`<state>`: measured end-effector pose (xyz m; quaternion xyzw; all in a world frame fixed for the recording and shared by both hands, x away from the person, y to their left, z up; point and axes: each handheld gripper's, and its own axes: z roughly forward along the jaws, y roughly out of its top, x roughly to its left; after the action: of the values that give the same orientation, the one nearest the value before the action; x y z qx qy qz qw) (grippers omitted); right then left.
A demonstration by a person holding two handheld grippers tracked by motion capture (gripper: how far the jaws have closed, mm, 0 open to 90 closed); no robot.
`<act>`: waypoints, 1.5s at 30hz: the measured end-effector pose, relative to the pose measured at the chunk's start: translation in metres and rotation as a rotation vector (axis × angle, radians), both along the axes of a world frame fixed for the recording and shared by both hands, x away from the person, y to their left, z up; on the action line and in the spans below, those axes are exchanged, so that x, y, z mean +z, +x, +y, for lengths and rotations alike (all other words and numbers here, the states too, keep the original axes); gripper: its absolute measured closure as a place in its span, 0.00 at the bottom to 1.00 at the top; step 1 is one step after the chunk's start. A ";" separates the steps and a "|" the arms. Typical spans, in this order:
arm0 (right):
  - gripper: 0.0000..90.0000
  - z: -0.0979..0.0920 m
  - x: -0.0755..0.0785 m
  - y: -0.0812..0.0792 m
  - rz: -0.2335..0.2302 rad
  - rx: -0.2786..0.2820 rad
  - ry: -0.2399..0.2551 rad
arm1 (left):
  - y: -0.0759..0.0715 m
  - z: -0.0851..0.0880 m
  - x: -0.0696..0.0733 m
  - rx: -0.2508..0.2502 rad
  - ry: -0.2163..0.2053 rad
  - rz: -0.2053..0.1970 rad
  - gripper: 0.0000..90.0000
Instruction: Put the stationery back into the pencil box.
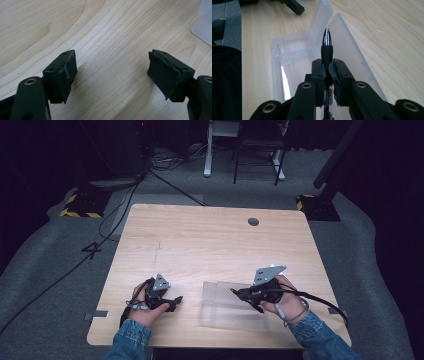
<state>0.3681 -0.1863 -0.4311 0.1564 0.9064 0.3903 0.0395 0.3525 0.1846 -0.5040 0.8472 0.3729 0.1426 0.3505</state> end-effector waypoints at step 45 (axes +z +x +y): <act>0.89 0.021 -0.030 -0.006 -0.003 0.083 -0.115 | 0.000 0.000 0.000 -0.001 0.001 -0.001 0.26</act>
<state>0.3625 -0.1650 -0.4616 0.1155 0.9329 0.3394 0.0337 0.3527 0.1847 -0.5039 0.8476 0.3720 0.1431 0.3503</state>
